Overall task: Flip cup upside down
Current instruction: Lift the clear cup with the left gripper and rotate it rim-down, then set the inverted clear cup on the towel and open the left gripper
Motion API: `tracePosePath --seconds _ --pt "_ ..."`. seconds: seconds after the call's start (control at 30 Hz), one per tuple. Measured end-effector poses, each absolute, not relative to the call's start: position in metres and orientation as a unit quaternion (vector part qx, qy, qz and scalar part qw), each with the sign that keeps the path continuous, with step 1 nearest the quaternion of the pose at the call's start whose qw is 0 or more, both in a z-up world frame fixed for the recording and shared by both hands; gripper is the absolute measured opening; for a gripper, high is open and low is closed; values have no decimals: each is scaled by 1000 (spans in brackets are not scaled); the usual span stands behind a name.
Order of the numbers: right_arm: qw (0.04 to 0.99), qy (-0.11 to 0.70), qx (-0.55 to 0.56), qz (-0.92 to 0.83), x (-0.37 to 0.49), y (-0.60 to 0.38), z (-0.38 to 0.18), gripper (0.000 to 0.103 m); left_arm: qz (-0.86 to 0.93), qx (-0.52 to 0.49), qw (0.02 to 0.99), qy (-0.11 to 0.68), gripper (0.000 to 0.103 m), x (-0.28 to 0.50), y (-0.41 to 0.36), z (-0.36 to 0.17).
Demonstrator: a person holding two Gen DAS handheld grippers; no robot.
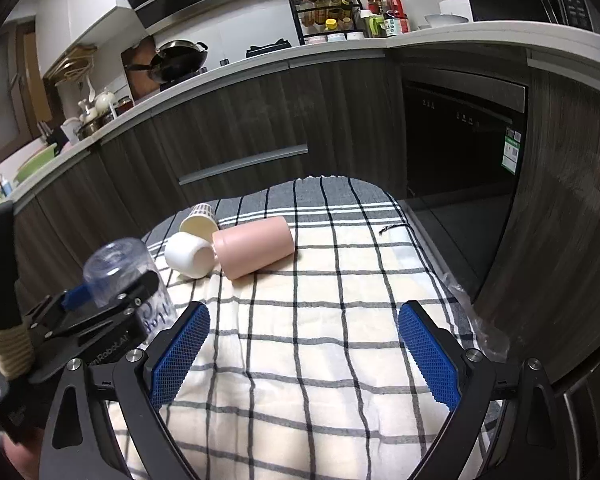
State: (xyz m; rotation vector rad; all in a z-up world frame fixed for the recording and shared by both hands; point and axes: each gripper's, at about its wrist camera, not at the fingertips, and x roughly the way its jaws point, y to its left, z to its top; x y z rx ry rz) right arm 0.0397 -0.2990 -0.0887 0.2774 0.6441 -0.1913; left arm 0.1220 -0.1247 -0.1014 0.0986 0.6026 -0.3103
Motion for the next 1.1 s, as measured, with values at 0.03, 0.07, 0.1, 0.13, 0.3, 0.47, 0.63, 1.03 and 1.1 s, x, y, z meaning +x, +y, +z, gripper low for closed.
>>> tracePosePath --seconds 0.03,0.07,0.1,0.13,0.3,0.47,0.63,1.03,1.1 --pt "935 316 132 -94 40 -297 -89 95 -153 42 942 295 72 123 -123 -105" --pt "935 317 128 -94 41 -296 -90 95 -154 34 942 296 72 125 -121 -110" --pt "935 318 125 -95 41 -295 -90 95 -154 30 942 297 72 126 -119 -114" --pt "935 319 122 -95 41 -294 -91 95 -154 25 942 298 72 128 -117 -120" --pt "936 324 104 -93 43 -287 -95 95 -157 8 939 306 72 126 -108 -140" --pt "934 330 97 -92 45 -285 -98 95 -159 17 941 297 72 113 -107 -143" --pt "932 333 102 -96 45 -289 -100 95 -161 16 940 300 72 109 -104 -142" --pt "933 331 105 -95 44 -290 -98 95 -164 27 933 319 80 104 -104 -136" --pt "934 328 106 -94 42 -290 -96 95 -163 29 934 316 82 101 -104 -133"
